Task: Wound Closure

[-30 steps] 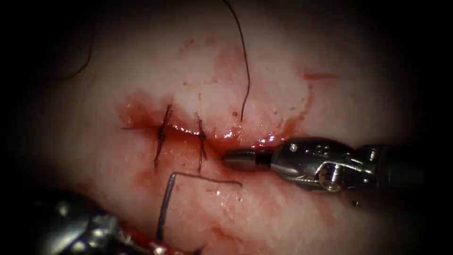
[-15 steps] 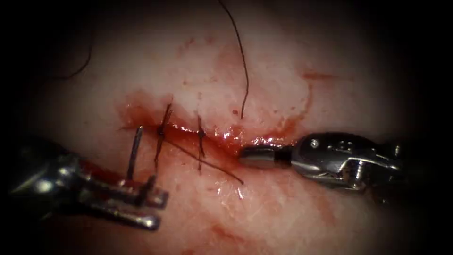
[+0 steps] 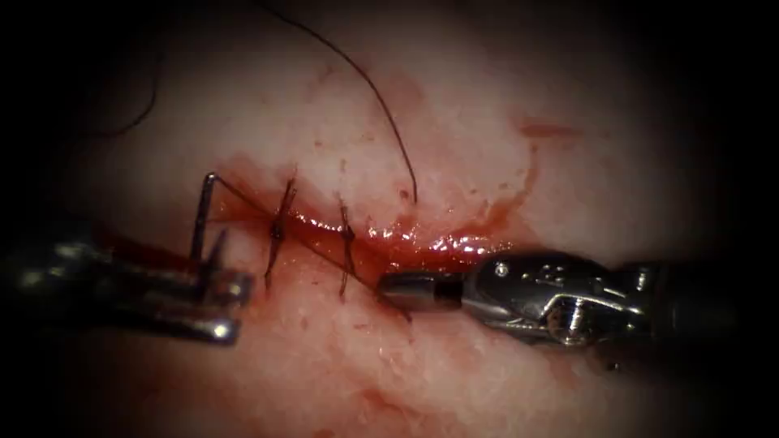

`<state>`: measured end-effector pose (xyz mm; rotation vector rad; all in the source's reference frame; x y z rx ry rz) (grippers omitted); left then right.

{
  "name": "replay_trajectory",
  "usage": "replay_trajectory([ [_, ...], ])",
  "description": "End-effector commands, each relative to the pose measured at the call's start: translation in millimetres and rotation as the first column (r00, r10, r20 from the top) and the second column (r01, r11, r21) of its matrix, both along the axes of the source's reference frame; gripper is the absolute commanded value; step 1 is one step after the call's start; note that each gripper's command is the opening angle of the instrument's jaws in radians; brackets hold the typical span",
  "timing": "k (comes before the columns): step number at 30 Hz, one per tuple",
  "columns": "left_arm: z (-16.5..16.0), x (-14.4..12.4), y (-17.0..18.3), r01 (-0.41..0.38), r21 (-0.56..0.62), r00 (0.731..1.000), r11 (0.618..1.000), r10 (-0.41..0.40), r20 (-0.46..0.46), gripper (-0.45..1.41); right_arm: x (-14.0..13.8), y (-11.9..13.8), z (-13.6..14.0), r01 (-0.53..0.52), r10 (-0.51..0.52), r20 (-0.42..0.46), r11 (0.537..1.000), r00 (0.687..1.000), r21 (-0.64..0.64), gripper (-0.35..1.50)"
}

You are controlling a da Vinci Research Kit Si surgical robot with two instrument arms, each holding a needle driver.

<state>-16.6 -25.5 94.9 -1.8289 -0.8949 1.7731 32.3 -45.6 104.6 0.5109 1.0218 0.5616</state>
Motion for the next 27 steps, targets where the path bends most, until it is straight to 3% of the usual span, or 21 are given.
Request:
replay_trajectory([
  [1, 0.3, -0.4, -0.2, 0.000, 0.002, 1.000, 1.000, 0.000, 0.001, -0.45, 0.4, -0.2, 0.3, 0.003, -0.003, -0.001, 1.000, 1.000, 0.001, -0.35],
  [8, -1.1, 0.4, 0.3, 0.001, -0.010, 1.000, 1.000, -0.001, 0.009, -0.45, 0.2, -0.3, 0.3, 0.010, -0.010, 0.005, 1.000, 1.000, 0.001, -0.35],
  [9, -1.1, 0.6, 0.4, 0.002, -0.009, 1.000, 1.000, -0.002, 0.008, -0.45, -0.1, 0.0, -0.1, 0.010, -0.010, 0.004, 1.000, 1.000, 0.005, -0.13],
  [11, -1.1, 0.6, 0.4, 0.002, -0.009, 1.000, 1.000, -0.002, 0.008, -0.45, -0.3, 0.2, -0.4, 0.012, -0.012, 0.006, 1.000, 1.000, 0.008, -0.03],
  [14, -1.1, 0.7, 0.5, 0.002, -0.015, 1.000, 1.000, -0.002, 0.009, -0.45, -1.2, 1.0, -1.7, 0.000, 0.001, -0.025, 1.000, 1.000, 0.022, 0.39],
  [19, -1.1, 1.0, 0.6, 0.002, -0.020, 1.000, 1.000, -0.001, 0.007, -0.45, -2.3, 1.8, -4.1, -0.013, 0.015, -0.069, 0.999, 0.998, 0.037, 0.76],
  [27, -1.2, 1.2, 0.7, 0.004, -0.024, 1.000, 1.000, -0.004, 0.007, -0.45, -0.3, 0.3, -4.4, 0.056, -0.050, -0.110, 0.997, 0.993, 0.050, 0.93],
])
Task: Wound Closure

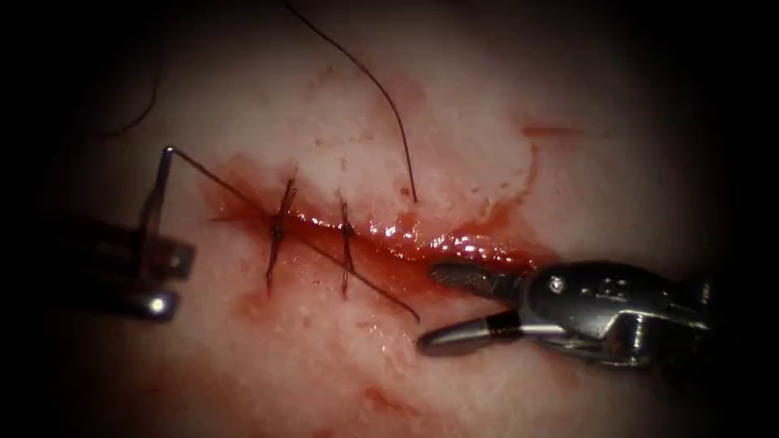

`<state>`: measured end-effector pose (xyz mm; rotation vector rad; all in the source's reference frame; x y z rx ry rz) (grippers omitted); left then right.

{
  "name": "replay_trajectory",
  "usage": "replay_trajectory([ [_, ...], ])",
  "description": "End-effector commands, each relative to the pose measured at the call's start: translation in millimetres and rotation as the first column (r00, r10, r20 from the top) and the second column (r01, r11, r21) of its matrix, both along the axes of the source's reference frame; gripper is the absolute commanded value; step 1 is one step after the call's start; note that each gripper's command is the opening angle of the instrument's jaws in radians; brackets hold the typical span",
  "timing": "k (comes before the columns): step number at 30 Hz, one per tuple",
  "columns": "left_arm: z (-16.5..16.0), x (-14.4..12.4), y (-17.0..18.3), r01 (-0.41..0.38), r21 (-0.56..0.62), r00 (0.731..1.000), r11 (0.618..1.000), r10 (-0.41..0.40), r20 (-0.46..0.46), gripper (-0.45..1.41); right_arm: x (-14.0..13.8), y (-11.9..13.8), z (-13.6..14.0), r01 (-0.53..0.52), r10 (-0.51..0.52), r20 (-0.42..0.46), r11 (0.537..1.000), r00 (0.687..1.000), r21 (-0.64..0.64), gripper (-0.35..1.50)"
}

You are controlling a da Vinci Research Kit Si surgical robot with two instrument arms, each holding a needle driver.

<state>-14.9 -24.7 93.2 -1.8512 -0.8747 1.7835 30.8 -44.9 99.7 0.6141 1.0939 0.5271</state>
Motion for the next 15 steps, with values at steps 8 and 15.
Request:
replay_trajectory([
  [8, 0.3, -0.6, -0.3, 0.000, 0.001, 1.000, 1.000, 0.000, -0.001, -0.45, 2.0, -1.1, 1.9, 0.015, -0.014, 0.018, 1.000, 1.000, -0.022, 0.52],
  [15, 0.3, -0.6, -0.3, 0.002, -0.005, 1.000, 1.000, -0.002, 0.000, -0.45, 1.6, -1.6, 4.1, 0.042, -0.035, 0.128, 0.998, 0.991, -0.055, 0.05],
])
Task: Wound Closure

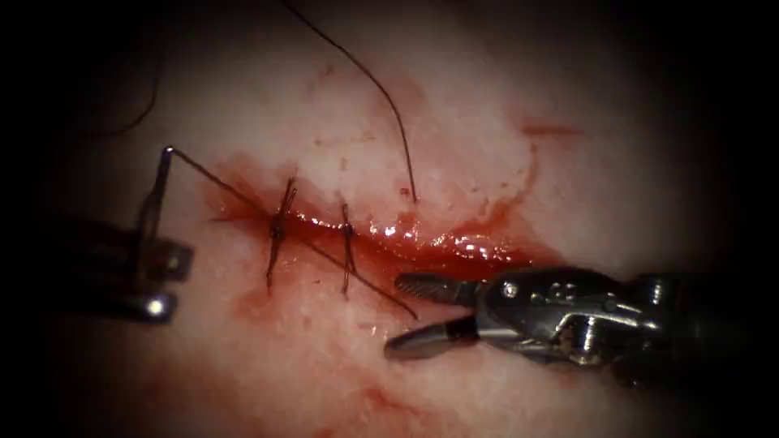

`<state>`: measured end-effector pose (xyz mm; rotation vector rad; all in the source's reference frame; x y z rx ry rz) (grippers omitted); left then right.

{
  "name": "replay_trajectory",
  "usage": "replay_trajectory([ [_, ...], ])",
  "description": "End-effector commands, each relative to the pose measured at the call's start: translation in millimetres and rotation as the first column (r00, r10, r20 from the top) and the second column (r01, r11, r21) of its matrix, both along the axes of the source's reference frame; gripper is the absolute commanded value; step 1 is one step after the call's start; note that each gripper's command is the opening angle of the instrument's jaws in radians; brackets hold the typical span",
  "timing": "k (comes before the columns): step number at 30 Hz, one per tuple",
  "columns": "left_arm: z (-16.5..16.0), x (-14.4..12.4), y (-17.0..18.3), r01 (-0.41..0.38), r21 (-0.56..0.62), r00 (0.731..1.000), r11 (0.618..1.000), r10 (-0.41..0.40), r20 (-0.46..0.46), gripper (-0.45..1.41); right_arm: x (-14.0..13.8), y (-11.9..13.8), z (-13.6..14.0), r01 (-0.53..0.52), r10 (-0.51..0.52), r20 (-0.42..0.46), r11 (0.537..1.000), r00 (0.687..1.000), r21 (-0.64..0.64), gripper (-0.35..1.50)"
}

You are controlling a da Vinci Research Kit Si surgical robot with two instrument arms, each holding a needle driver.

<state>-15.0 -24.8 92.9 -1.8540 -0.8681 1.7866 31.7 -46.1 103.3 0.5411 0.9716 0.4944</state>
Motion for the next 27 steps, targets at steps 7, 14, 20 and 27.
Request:
replay_trajectory([
  [7, 1.1, -0.5, 0.0, 0.000, -0.001, 1.000, 1.000, 0.000, 0.000, -0.45, 0.5, -0.6, -2.2, 0.005, -0.005, -0.008, 1.000, 1.000, 0.018, -0.35],
  [14, 3.2, -0.4, 1.2, 0.026, -0.079, 1.000, 0.997, -0.026, -0.002, -0.45, 0.5, -0.6, -5.4, 0.023, -0.022, -0.019, 0.999, 1.000, 0.046, -0.35],
  [20, 6.5, 0.1, 2.4, 0.079, -0.147, 0.996, 0.986, -0.083, -0.017, -0.45, 0.8, -1.0, -8.7, 0.061, -0.058, -0.039, 0.995, 0.998, 0.079, -0.35],
  [27, 7.9, -0.1, 2.1, 0.090, -0.161, 0.995, 0.983, -0.097, -0.033, -0.45, 1.6, -2.1, -12.4, 0.068, -0.062, -0.068, 0.993, 0.996, 0.095, -0.35],
])
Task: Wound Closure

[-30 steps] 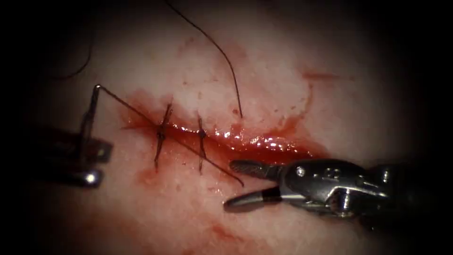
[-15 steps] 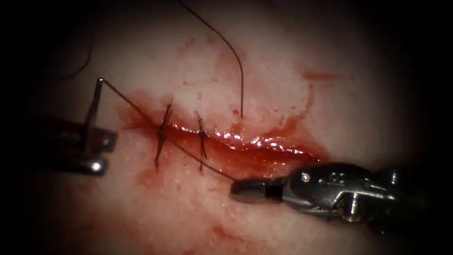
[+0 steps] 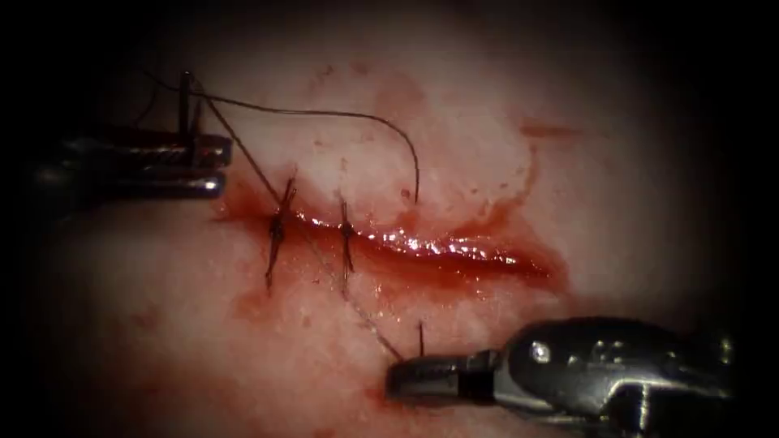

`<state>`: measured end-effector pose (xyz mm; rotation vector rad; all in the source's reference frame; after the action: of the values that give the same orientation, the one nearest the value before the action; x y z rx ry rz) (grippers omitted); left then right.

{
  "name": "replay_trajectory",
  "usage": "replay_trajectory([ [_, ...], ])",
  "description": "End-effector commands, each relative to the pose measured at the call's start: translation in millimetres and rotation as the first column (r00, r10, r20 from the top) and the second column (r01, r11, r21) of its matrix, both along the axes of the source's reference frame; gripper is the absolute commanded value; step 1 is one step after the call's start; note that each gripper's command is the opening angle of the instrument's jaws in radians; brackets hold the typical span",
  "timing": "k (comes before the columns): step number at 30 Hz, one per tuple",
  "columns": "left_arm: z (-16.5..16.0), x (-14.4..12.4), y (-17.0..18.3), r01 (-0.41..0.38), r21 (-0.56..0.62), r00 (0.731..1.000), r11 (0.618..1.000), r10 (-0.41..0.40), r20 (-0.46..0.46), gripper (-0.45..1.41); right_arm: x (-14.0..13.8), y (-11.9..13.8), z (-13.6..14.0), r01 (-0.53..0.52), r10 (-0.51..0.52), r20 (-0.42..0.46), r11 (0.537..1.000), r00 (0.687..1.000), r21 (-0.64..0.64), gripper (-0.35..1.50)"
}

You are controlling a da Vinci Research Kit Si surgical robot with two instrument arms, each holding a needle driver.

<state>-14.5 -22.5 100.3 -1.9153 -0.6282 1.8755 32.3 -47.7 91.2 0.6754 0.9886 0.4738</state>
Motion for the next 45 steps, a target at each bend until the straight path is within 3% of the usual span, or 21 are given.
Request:
replay_trajectory([
  [1, 0.4, -0.6, -0.2, -0.002, 0.000, 1.000, 1.000, 0.002, 0.002, -0.45, 1.1, -0.7, -0.5, 0.007, -0.007, -0.009, 1.000, 1.000, -0.005, -0.35],
  [7, -0.5, -0.1, 0.0, -0.002, -0.005, 1.000, 1.000, 0.002, 0.005, -0.45, 1.7, -1.7, -2.2, 0.014, -0.013, -0.070, 1.000, 0.997, 0.008, -0.35],
  [11, -0.8, 0.7, 0.5, -0.004, -0.005, 1.000, 1.000, 0.004, 0.009, -0.45, 1.8, -1.5, -2.8, 0.018, -0.026, -0.094, 0.996, 0.995, -0.085, -0.35],
  [12, -0.9, 1.0, 0.6, -0.003, -0.003, 1.000, 1.000, 0.003, 0.007, -0.45, 1.5, -1.3, -2.7, 0.007, -0.016, -0.089, 0.994, 0.996, -0.108, -0.08],
  [14, -1.0, 1.4, 0.8, 0.001, -0.001, 1.000, 1.000, -0.001, 0.003, -0.45, 0.7, -0.9, -2.2, -0.012, -0.002, -0.083, 0.984, 0.997, -0.179, 0.62],
  [16, -1.0, 1.9, 1.1, 0.002, 0.002, 1.000, 1.000, -0.002, 0.001, -0.45, -0.2, -0.5, -1.7, -0.038, 0.023, -0.071, 0.976, 0.997, -0.215, 1.03],
  [23, -0.3, 3.1, 1.8, 0.017, 0.005, 1.000, 1.000, -0.017, -0.017, -0.45, -2.2, 0.5, 0.2, -0.044, 0.033, -0.038, 0.945, 0.999, -0.324, 1.21],
  [30, -0.2, 3.4, 1.9, 0.023, 0.006, 0.999, 1.000, -0.023, -0.025, -0.45, -0.6, 0.5, 2.3, -0.050, 0.043, -0.027, 0.927, 0.999, -0.373, 1.21],
  [35, -0.3, 3.1, 1.7, 0.027, 0.006, 0.999, 1.000, -0.026, -0.028, -0.45, 0.6, 0.0, 5.1, -0.023, 0.040, 0.031, 0.910, 0.999, -0.413, 1.18],
  [38, -0.3, 3.1, 1.7, 0.027, 0.006, 0.999, 1.000, -0.027, -0.028, -0.45, 0.9, 0.1, 6.2, -0.030, 0.050, 0.038, 0.906, 0.998, -0.422, 1.08],
  [40, -0.3, 3.1, 1.7, 0.029, 0.005, 0.999, 1.000, -0.029, -0.031, -0.45, 0.7, 0.4, 6.4, -0.031, 0.052, 0.039, 0.906, 0.998, -0.422, 0.61],
  [42, -0.3, 3.1, 1.7, 0.030, 0.005, 0.999, 1.000, -0.030, -0.032, -0.45, 0.3, 0.5, 6.3, -0.028, 0.050, 0.041, 0.907, 0.998, -0.420, -0.35],
  [45, -0.3, 3.1, 1.7, 0.031, 0.005, 0.999, 1.000, -0.031, -0.032, -0.45, -0.5, 0.4, 5.9, -0.020, 0.043, 0.047, 0.908, 0.998, -0.418, -0.35],
])
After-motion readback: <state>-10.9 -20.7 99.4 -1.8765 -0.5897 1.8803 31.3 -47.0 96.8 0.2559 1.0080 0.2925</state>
